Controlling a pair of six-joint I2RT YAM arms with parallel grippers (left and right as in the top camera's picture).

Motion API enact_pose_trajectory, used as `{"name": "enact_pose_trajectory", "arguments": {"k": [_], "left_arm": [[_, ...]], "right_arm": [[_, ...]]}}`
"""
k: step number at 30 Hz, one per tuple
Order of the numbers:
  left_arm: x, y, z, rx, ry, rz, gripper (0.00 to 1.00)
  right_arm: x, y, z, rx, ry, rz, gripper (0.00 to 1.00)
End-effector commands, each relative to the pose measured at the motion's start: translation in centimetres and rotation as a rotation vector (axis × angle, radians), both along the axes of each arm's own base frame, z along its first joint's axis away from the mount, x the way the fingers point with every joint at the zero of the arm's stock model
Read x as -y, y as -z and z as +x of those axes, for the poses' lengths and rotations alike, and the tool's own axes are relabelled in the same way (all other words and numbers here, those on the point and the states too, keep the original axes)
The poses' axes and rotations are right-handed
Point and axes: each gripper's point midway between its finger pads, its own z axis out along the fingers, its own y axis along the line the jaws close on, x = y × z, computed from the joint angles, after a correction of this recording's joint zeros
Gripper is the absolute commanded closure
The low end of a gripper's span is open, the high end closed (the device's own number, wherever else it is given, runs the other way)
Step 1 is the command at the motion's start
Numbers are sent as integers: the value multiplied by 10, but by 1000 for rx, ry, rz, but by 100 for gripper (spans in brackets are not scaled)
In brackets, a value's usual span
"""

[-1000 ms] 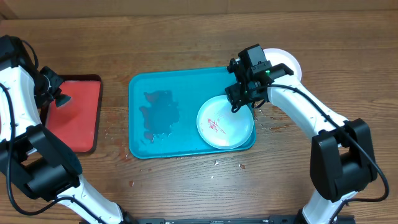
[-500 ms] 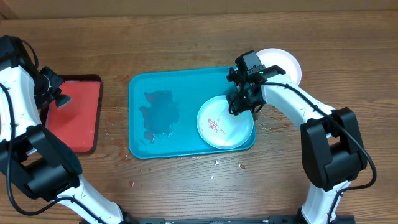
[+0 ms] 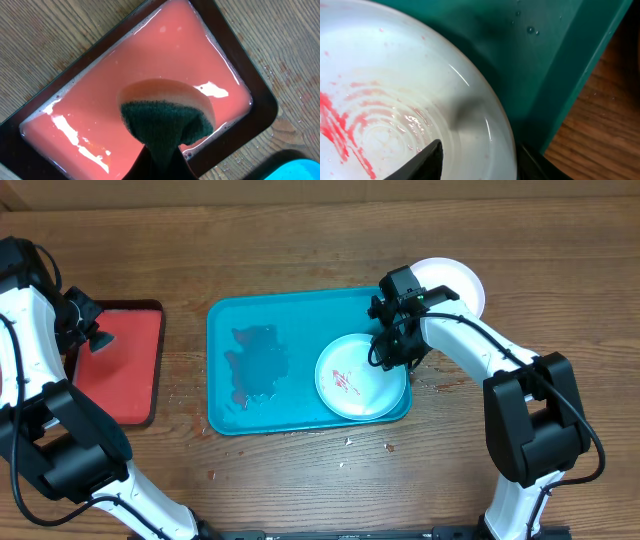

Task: Clean dirty plates on tray and stack at the side
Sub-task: 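Move the right gripper to the second white plate and grip its rim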

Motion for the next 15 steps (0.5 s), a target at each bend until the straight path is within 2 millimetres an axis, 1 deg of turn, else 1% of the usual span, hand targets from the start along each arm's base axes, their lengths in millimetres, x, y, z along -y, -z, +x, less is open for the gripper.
{"name": "enact_pose_trajectory", "arguments": {"k": [1, 4, 6, 10, 13, 15], "left_arm": [[-2, -1, 1, -6, 27, 20, 96], [-2, -1, 2, -4, 28, 22, 96], [-2, -2, 2, -2, 28, 22, 96], [0, -1, 2, 0, 31, 12, 96], [6, -1, 6, 21, 67, -19, 96], [12, -2, 10, 39, 110, -44, 96]], "right_arm": [[3, 17, -14, -63, 30, -6, 51], [4, 22, -16, -82, 45, -12, 53], [3, 23, -16, -82, 61, -10, 58], [1, 22, -11, -69, 112, 5, 73], [-11, 20, -7, -68, 135, 69, 80], [-21, 18, -4, -65, 155, 120, 87]]}}
